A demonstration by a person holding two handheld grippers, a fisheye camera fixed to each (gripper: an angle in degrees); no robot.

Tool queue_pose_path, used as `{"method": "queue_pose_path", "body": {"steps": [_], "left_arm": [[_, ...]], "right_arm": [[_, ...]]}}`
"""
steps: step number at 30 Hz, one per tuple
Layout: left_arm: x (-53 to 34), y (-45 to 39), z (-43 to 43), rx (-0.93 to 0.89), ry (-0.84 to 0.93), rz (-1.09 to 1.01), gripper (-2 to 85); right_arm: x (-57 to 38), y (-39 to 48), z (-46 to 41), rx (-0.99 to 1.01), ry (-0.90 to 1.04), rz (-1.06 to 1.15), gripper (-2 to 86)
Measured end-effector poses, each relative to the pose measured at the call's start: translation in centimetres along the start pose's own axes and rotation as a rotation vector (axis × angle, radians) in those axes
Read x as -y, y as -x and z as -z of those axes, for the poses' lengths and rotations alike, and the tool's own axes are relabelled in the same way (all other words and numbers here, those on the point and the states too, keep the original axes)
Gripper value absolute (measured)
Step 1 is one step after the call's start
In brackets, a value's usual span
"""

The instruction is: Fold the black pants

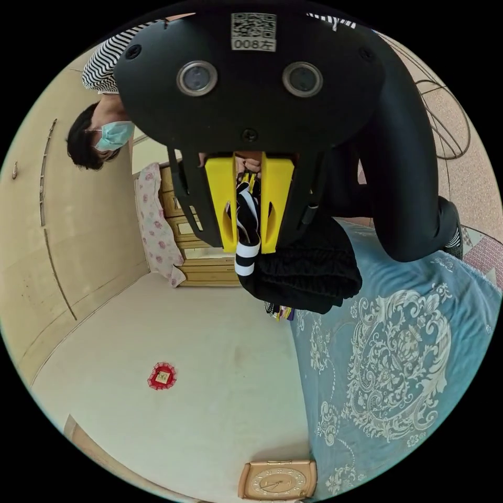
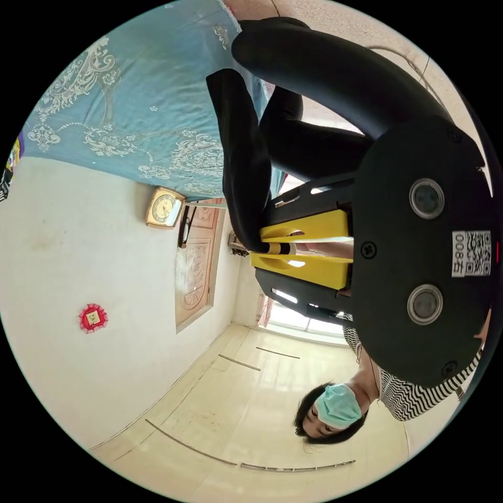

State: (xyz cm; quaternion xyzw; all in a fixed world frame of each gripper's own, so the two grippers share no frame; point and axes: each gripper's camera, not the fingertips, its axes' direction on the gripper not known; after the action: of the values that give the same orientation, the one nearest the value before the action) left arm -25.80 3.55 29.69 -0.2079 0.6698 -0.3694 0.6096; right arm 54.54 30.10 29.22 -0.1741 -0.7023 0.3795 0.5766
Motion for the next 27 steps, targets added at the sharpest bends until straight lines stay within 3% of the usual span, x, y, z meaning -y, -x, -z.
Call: {"method": "queue_pose_path", "body": {"steps": [8,15,21,27], "left_arm": [[2.4,1.5,-14.7,0.048,0.134,0.045,7.3],[7.7,2.1,-35.0,0.099,0.352,0.028,7.3],[13.5,-1.8,-59.0,-0.028,0.554,-0.145,7.4],[16.8,-5.2,-80.8,-0.167,0.685,-0.355,7.6]], "right_arm": [[-3.5,-1.9,10.6,0.049,-0.164,-0.041,0.6],[-2.7,-2.0,21.5,0.065,-0.34,-0.034,0.7],[3.6,6.4,34.7,-0.053,-0.483,0.202,0.7],[7.8,16.9,45.9,-0.313,-0.623,0.473,0.7]]}}
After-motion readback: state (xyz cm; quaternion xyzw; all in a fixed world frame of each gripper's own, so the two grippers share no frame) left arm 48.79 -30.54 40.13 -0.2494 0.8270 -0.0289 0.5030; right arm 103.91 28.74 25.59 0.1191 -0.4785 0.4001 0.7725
